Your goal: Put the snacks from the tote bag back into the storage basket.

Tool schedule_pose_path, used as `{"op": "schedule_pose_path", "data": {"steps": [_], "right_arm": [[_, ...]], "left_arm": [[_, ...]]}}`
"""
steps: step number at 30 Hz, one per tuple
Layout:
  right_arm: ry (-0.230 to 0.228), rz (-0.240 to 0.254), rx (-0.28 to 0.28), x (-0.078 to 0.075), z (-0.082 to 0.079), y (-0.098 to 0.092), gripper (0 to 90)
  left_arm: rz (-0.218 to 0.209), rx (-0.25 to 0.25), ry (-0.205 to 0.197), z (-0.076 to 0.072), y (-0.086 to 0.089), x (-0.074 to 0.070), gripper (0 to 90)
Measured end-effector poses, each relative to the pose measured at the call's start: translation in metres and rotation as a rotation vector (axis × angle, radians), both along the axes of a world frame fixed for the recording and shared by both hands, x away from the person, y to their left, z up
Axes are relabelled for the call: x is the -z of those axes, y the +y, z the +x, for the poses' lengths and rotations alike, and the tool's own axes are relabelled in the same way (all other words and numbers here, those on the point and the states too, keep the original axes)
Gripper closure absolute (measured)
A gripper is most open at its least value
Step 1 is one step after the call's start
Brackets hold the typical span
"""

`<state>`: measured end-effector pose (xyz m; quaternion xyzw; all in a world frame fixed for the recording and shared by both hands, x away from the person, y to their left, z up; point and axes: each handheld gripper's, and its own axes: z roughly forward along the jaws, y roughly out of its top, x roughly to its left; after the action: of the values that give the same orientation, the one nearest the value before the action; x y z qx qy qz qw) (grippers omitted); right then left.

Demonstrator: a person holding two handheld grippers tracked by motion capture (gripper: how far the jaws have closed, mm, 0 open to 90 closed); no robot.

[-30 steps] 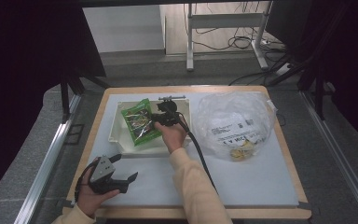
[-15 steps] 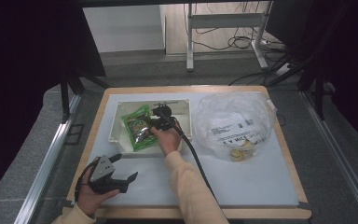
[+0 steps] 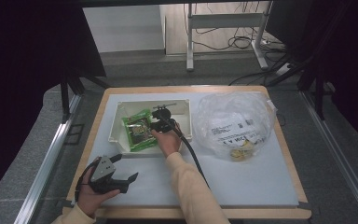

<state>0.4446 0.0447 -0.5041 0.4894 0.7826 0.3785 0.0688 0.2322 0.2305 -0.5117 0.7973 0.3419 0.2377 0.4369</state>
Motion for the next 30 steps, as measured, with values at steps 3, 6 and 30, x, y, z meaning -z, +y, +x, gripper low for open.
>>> {"op": "schedule_pose_path", "data": {"steps": [3, 6, 30], "right_arm": [[-0.008, 0.004, 0.0, -0.003, -0.003, 0.003, 71.8], [-0.018, 0.007, -0.009, -0.006, -0.005, 0.005, 67.7], [-0.174, 0.041, -0.179, -0.054, -0.035, -0.048, 46.2]], "left_arm": [[0.0, 0.001, 0.002, 0.0, 0.0, 0.0, 11.3], [0.0, 0.001, 0.0, 0.0, 0.0, 0.0, 11.4], [0.003, -0.01, 0.002, 0.0, -0.001, 0.001, 11.3]]}}
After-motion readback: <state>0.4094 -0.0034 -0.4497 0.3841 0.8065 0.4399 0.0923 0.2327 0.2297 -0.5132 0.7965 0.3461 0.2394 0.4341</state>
